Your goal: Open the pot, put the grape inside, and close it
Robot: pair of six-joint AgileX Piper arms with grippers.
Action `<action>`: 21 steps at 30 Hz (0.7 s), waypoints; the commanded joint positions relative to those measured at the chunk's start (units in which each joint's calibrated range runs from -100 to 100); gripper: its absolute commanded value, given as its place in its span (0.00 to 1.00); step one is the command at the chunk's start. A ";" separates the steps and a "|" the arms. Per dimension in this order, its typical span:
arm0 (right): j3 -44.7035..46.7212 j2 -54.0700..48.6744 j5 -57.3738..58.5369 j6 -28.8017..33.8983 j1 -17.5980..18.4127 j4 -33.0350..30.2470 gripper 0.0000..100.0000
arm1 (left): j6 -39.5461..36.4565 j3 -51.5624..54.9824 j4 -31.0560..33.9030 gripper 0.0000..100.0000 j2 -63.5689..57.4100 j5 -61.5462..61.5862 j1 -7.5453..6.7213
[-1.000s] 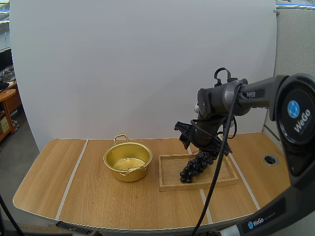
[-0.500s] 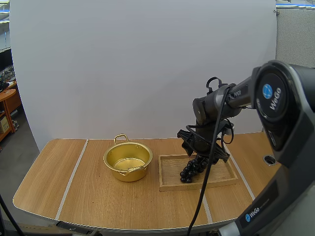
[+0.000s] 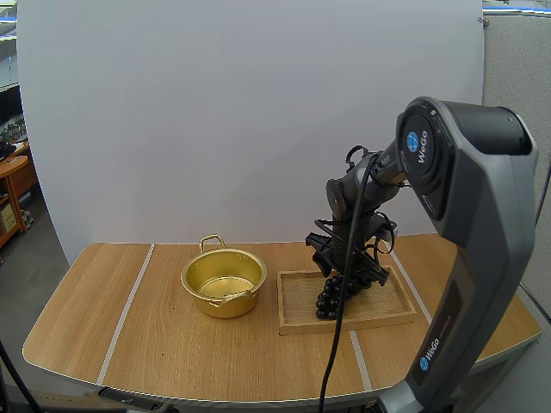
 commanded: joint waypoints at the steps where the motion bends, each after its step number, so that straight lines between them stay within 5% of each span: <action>1: -0.38 1.51 -2.76 0.39 -0.19 -0.32 1.00 | -0.54 -0.33 0.39 0.00 -0.09 -1.60 -0.13; 11: -0.49 4.00 -3.30 2.21 -0.19 -0.32 1.00 | -0.54 -0.33 0.39 0.00 -0.09 -1.60 -0.13; 15: -3.05 4.00 0.35 1.41 -0.19 -0.32 0.00 | -0.54 -0.33 0.39 0.00 -0.09 -1.60 -0.13; 21: -6.20 2.40 3.64 -2.26 -0.19 -0.45 0.00 | -0.54 -0.33 0.39 0.00 -0.09 -1.60 -0.13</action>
